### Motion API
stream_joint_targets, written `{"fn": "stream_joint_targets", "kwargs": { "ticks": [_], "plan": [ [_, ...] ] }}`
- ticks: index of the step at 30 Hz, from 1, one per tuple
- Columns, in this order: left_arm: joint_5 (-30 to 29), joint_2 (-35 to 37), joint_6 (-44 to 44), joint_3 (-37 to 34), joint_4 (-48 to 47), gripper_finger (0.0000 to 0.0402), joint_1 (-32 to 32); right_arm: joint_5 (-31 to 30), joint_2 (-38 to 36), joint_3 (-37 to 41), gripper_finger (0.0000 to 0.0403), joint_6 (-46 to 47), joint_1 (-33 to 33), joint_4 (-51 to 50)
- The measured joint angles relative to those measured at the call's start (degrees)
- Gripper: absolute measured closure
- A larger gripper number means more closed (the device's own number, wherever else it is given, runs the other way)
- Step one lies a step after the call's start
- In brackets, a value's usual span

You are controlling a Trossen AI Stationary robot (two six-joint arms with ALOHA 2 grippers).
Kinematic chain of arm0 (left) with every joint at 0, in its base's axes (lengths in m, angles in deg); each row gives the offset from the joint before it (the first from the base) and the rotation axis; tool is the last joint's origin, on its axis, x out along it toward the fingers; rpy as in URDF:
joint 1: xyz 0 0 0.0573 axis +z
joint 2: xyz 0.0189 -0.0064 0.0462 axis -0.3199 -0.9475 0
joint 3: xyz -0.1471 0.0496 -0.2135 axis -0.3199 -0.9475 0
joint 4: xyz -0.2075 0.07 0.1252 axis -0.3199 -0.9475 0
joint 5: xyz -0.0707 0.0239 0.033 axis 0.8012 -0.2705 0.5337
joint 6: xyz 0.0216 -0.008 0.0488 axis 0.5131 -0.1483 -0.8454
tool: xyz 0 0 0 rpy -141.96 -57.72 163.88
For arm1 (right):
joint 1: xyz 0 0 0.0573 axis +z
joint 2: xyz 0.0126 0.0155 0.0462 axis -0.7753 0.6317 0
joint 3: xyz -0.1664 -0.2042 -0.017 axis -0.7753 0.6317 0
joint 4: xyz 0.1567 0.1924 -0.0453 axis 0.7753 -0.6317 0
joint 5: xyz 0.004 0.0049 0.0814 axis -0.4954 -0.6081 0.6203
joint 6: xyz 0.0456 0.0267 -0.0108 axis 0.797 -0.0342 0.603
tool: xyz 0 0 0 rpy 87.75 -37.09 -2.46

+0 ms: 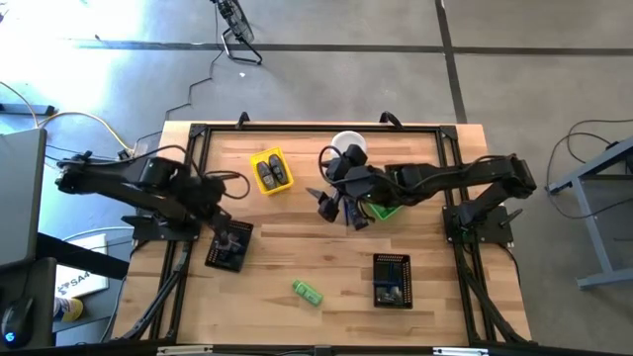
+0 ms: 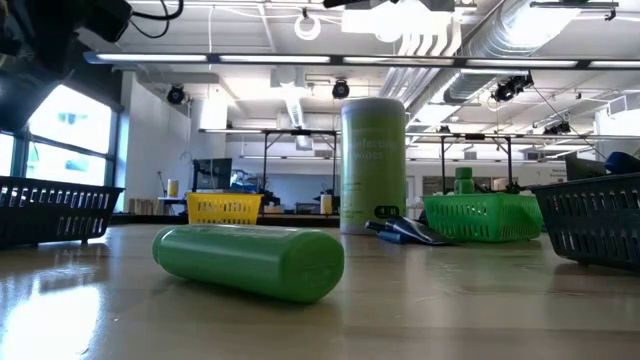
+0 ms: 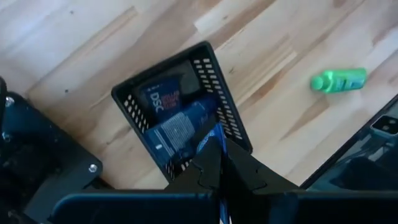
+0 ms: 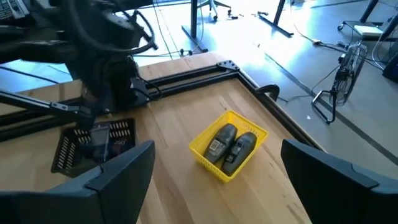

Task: Pick & Place Travel size toiletries
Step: Put the shave cream into the left black bin, then adjust the green bin

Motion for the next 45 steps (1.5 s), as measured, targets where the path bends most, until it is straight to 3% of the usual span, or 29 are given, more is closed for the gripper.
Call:
{"fn": "stream_joint_targets", "kwargs": {
  "ticks": [14, 29, 45],
  "plan": [
    [-0.6, -9.3, 3.9, 0.0, 0.7, 0.0401, -10.2, 0.3, 0.0, 0.0, 0.0096, -0.2, -1.7, -0.3],
    [-0.9, -17.9, 3.3, 0.0, 5.3, 0.0400, -12.3, 0.2, 0.0, 0.0, 0.0096, -0.2, -2.6, -0.3],
    [0.8, -20.4, -1.7, 0.0, 2.9, 0.0286, -12.1, 0.2, 0.0, 0.0, 0.0095, -0.2, -2.6, -1.1]
  ]
}}
